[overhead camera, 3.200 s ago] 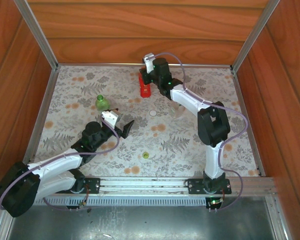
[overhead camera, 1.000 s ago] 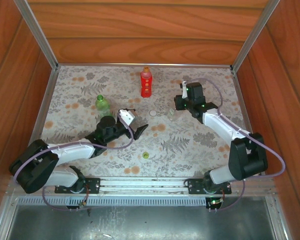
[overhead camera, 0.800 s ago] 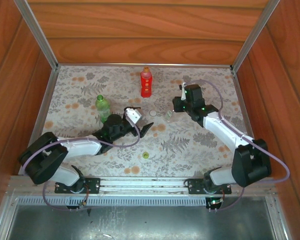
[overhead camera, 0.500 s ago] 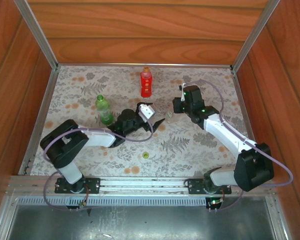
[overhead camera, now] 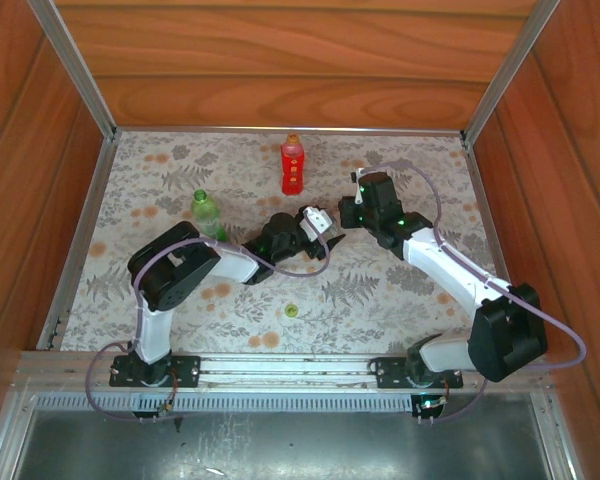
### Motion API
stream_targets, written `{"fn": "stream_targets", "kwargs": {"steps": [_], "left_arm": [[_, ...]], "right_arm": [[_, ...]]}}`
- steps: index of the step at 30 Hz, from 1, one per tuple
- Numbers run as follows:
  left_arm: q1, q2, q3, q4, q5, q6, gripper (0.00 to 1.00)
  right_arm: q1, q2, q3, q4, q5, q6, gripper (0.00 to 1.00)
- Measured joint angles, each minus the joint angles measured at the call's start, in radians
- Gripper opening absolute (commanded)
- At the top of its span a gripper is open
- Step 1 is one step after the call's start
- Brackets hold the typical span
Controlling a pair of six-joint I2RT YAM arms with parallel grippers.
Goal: Screw on the bottle caps
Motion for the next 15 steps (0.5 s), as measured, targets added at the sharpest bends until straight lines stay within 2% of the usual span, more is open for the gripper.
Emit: {"fn": "stream_targets", "kwargs": {"steps": [12, 15], "left_arm": [[0.000, 0.044, 0.045, 0.000, 0.005, 0.011, 0.52], [0.000, 0.045, 0.045, 0.000, 0.009, 0.010, 0.51]], "right_arm": [[0.000, 0.004, 0.000, 0.011, -0.012, 0.014, 0.38], [0.000, 0.006, 0.000, 0.013, -0.013, 0.015, 0.39]]}}
